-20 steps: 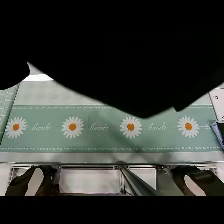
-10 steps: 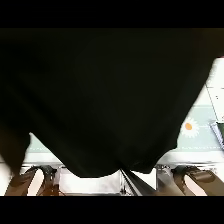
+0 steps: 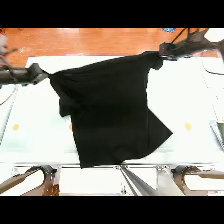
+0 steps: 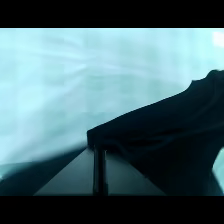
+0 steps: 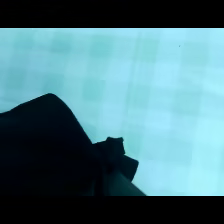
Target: Fold the shirts.
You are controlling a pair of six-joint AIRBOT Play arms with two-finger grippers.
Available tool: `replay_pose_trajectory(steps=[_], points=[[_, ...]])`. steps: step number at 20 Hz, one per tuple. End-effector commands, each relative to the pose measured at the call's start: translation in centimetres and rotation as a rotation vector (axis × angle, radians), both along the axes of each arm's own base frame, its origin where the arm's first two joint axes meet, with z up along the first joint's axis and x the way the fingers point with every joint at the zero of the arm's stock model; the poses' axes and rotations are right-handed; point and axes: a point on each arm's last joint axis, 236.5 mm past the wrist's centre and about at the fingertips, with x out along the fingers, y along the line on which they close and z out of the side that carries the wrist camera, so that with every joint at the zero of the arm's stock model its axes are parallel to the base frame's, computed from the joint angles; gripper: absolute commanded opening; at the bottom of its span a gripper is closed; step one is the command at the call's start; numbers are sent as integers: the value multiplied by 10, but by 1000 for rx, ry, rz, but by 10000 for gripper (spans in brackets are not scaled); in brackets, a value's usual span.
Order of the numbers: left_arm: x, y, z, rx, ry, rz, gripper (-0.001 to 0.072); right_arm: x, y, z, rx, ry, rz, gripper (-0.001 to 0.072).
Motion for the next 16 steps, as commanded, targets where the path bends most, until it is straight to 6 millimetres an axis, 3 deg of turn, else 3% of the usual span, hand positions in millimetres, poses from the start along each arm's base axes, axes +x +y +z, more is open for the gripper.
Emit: replay_pose_trajectory(steps=[1,2,3,4,6,9,11,16], points=[[16,-7,-81,-44,171,-1,20,48,-5,-50,141,66,-99,31],[16,-6,-88,-51,187,3,20,54,-8,-54,195,84,-126,66],[16,-4,-90,-50,189,6,20,56,-14,-56,243,101,-153,276],[17,-1,-88,-50,185,14,21,51,-22,-56,261,127,-157,416],[15,2,-86,-54,187,16,21,14,-54,-69,175,261,-103,409],[11,-2,-86,-59,199,0,21,-98,-112,-111,-75,650,-81,408],[11,-7,-86,-59,200,-11,20,-147,-104,-132,-46,703,-105,408],[10,-13,-86,-57,201,-25,21,-271,-41,-167,156,763,-64,408]])
